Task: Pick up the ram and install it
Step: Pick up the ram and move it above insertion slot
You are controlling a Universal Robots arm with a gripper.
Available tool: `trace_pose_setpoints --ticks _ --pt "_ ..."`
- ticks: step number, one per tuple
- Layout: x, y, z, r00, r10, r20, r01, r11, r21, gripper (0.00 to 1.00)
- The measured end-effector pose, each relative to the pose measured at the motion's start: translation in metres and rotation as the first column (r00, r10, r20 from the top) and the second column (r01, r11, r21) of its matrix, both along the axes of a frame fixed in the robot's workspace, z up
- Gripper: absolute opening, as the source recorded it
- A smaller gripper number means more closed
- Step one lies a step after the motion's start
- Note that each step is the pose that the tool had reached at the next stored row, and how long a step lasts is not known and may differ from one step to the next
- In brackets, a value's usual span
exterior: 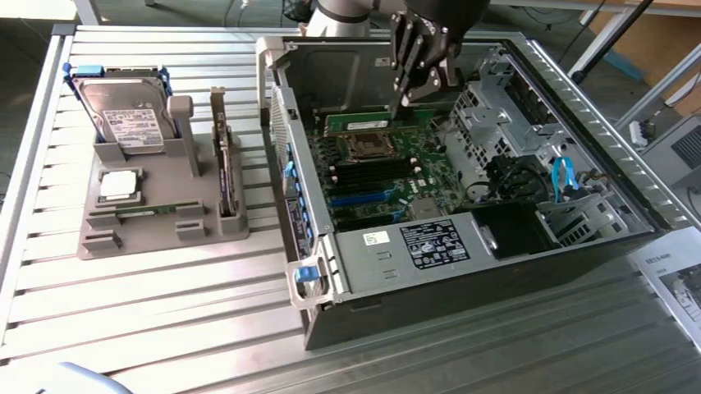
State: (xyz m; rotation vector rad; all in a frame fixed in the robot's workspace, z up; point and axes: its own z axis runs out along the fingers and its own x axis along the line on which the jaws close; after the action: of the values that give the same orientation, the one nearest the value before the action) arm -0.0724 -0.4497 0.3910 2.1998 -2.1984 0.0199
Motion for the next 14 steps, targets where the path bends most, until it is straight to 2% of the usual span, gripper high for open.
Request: trace_pose_setpoints --ticks 14 --pt "0.034 0.0 0.0 1.0 0.0 0.0 0.0 1.0 0.0 0.12"
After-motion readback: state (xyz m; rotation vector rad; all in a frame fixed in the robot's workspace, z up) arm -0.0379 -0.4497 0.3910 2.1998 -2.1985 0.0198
